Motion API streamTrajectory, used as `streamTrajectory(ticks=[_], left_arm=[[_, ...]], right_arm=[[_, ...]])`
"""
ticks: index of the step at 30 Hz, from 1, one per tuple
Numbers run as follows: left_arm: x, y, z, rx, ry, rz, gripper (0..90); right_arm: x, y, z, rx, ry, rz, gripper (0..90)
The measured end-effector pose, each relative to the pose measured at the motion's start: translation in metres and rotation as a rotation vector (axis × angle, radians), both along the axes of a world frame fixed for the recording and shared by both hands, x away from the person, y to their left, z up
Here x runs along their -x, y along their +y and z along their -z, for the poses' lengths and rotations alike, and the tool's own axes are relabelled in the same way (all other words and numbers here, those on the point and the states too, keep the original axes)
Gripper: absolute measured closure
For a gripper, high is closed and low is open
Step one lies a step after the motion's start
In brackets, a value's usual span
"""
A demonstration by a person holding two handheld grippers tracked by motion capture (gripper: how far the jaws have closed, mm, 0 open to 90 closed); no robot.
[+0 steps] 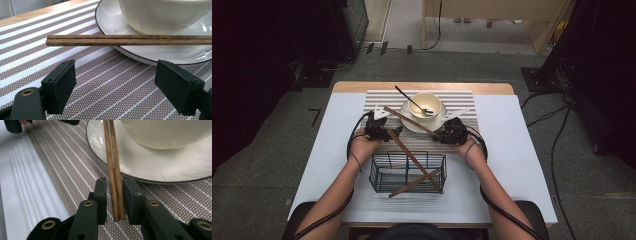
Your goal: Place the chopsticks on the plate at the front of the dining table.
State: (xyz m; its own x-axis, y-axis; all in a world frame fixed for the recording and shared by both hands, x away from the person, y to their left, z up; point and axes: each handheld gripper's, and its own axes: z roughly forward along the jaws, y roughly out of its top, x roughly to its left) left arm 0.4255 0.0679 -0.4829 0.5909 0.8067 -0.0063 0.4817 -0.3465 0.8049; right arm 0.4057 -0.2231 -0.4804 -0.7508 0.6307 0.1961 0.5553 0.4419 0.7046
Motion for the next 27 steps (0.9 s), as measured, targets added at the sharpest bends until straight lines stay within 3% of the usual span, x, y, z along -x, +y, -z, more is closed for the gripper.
streamTrajectory(ticks=[5, 11, 12, 17, 27], left_arm=[[-0.001, 0.001, -0.001, 0.004, 0.003, -0.005, 17.8], [-0.002, 0.004, -0.001, 0.018, 0.008, -0.013, 17.8], [-0.002, 0.004, -0.001, 0.021, 0.008, -0.014, 17.8], [-0.004, 0.005, -0.001, 0.033, 0.008, -0.015, 17.8], [-0.007, 0.002, 0.000, 0.045, 0.018, -0.010, 17.8]], right_arm=[[0.005, -0.005, -0.002, 0.004, -0.017, 0.007, 71.5], [0.008, -0.009, -0.003, 0.016, 0.002, 0.031, 78.5], [0.008, -0.008, -0.002, 0.017, 0.019, 0.034, 79.7], [0.008, -0.003, -0.003, 0.019, 0.014, 0.022, 81.5], [0.006, 0.006, -0.001, 0.012, 0.019, 0.063, 81.7]])
